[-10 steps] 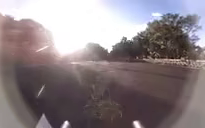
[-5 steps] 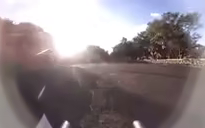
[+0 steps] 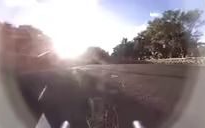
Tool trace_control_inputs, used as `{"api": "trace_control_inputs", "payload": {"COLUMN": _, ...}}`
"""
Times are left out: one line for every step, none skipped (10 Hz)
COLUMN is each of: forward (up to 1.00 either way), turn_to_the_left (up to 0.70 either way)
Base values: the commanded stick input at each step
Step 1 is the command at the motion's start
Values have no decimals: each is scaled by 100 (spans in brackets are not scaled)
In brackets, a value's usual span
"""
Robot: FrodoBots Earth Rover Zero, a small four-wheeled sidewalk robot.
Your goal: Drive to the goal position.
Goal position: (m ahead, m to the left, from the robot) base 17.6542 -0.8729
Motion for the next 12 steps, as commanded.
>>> {"api": "trace_control_inputs", "payload": {"forward": 70, "turn_to_the_left": 3}}
{"api": "trace_control_inputs", "payload": {"forward": 70, "turn_to_the_left": 3}}
{"api": "trace_control_inputs", "payload": {"forward": 70, "turn_to_the_left": 3}}
{"api": "trace_control_inputs", "payload": {"forward": 70, "turn_to_the_left": 3}}
{"api": "trace_control_inputs", "payload": {"forward": 70, "turn_to_the_left": 3}}
{"api": "trace_control_inputs", "payload": {"forward": 70, "turn_to_the_left": 3}}
{"api": "trace_control_inputs", "payload": {"forward": 70, "turn_to_the_left": 3}}
{"api": "trace_control_inputs", "payload": {"forward": 70, "turn_to_the_left": 3}}
{"api": "trace_control_inputs", "payload": {"forward": 70, "turn_to_the_left": 3}}
{"api": "trace_control_inputs", "payload": {"forward": 70, "turn_to_the_left": 3}}
{"api": "trace_control_inputs", "payload": {"forward": 70, "turn_to_the_left": 3}}
{"api": "trace_control_inputs", "payload": {"forward": 70, "turn_to_the_left": 3}}
